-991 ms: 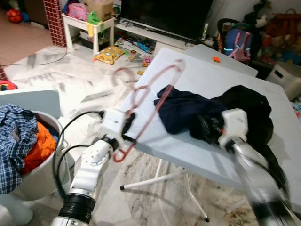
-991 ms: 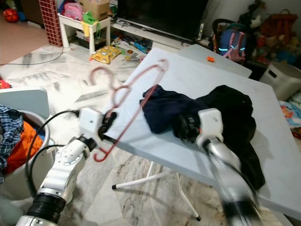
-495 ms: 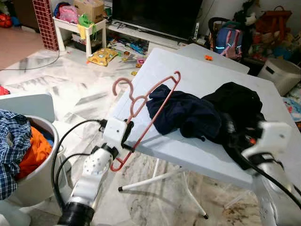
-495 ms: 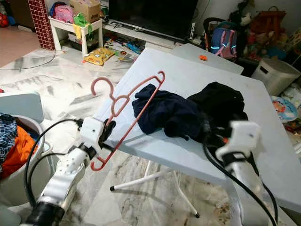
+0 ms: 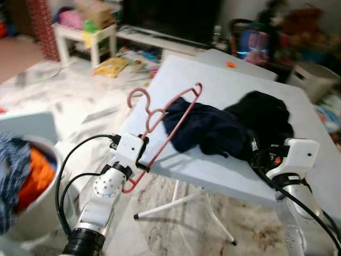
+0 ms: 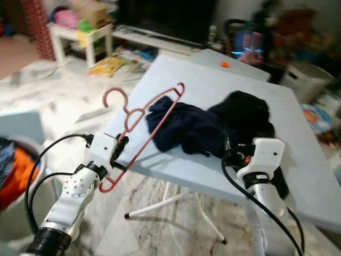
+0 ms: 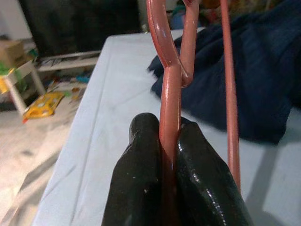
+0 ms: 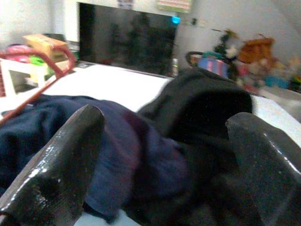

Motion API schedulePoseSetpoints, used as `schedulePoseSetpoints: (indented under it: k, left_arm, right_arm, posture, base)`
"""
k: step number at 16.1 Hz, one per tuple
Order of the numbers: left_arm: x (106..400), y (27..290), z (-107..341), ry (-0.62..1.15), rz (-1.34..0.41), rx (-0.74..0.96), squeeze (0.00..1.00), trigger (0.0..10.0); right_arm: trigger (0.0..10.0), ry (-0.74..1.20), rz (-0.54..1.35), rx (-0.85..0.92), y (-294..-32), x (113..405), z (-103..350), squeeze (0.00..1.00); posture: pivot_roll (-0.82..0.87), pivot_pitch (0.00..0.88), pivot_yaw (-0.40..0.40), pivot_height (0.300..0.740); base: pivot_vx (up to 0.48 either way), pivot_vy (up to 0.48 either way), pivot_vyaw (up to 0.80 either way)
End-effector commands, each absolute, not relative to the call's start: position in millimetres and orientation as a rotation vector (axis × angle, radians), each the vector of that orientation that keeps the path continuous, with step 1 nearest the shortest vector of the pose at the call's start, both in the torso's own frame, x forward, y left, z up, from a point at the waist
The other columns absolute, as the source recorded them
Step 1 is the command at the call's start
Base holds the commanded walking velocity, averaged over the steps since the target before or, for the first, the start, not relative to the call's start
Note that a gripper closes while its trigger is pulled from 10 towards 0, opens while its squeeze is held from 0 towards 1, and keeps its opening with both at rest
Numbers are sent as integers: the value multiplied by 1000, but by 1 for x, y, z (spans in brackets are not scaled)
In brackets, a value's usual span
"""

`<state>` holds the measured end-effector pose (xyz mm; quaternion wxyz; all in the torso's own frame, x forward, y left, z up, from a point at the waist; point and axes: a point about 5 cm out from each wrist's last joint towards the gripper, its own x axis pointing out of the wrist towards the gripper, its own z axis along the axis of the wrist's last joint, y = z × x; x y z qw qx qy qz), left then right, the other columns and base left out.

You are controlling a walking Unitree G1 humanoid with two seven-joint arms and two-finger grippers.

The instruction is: Hang hanger

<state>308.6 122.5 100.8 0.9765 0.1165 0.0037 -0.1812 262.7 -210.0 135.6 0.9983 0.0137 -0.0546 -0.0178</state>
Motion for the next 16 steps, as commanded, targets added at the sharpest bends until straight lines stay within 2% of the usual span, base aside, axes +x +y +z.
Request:
schedulePoseSetpoints:
  k: [1, 5, 16]
  left_arm:
    - [309, 114, 100, 11, -388, 242, 0, 10000]
    - [307, 109, 100, 11, -409, 237, 0, 10000]
    - [309, 106, 100, 5, -414, 226, 0, 10000]
  right_arm:
    - [10000, -107, -59, 19, -216, 261, 138, 0]
    - [10000, -99, -62, 17, -218, 261, 138, 0]
    - [10000, -85, -55, -9, -221, 263, 137, 0]
  posture:
    - [238, 0, -161, 740]
    - [231, 0, -163, 740]
    - [234, 0, -174, 740]
  base:
    - [0, 0, -800]
    - [0, 0, -675]
    - [0, 0, 0]
